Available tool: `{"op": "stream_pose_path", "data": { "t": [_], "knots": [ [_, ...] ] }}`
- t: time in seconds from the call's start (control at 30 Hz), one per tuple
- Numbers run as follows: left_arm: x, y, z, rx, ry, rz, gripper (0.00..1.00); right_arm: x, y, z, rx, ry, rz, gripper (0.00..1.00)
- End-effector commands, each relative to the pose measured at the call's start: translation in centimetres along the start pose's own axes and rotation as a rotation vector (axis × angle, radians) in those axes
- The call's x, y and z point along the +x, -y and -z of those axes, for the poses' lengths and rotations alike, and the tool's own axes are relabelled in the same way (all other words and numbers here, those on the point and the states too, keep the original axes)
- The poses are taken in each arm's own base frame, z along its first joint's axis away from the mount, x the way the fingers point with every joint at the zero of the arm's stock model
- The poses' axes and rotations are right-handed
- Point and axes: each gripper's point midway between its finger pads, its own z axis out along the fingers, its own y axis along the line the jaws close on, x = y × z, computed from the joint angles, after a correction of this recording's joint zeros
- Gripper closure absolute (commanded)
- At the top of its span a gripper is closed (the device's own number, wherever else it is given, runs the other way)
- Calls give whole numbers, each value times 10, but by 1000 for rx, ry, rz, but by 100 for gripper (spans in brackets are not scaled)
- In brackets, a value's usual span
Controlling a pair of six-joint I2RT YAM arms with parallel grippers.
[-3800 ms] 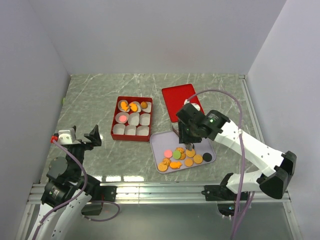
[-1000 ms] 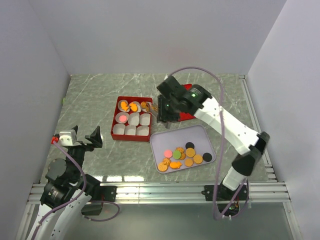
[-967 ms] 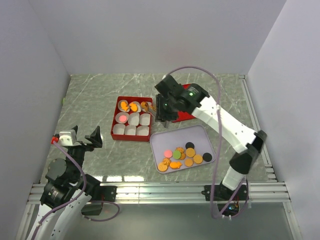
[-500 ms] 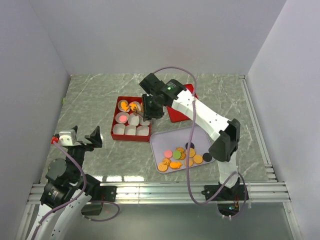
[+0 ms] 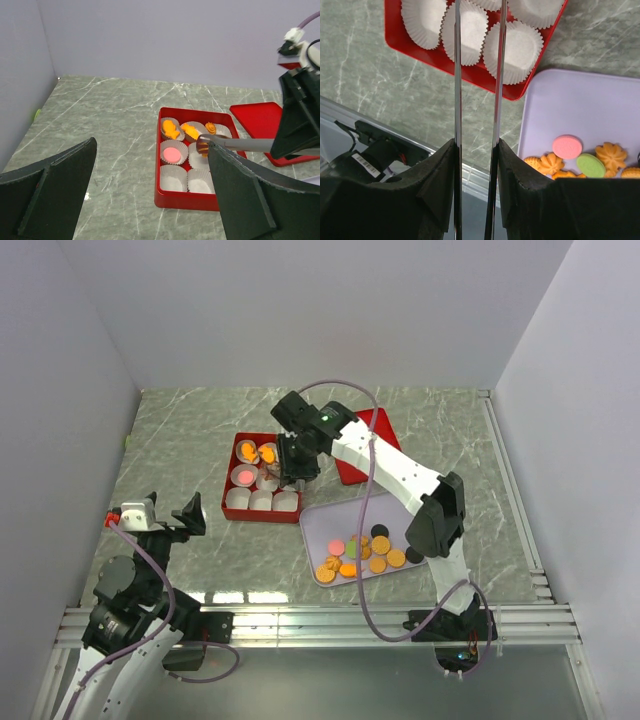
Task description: Pack the cookies
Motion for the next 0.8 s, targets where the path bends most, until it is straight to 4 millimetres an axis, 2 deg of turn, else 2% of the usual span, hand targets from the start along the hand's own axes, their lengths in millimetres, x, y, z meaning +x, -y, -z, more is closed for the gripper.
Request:
{"op": "stream_pose_path", "data": {
  "t": [0.0, 0.23, 0.5, 0.77],
  "knots": [
    [-4, 0, -1, 4, 15, -16, 1, -17, -15, 0, -48, 49, 24, 63],
    [-4, 0, 0, 5, 15, -16, 0, -21, -15, -10, -36, 45, 23, 58],
    [-3, 0, -1, 2, 14, -16, 0, -26, -15, -7, -34, 58, 21, 53],
    [-3, 0, -1, 3, 12, -16, 1, -26, -7, -7, -8, 53, 17, 50]
  ]
}}
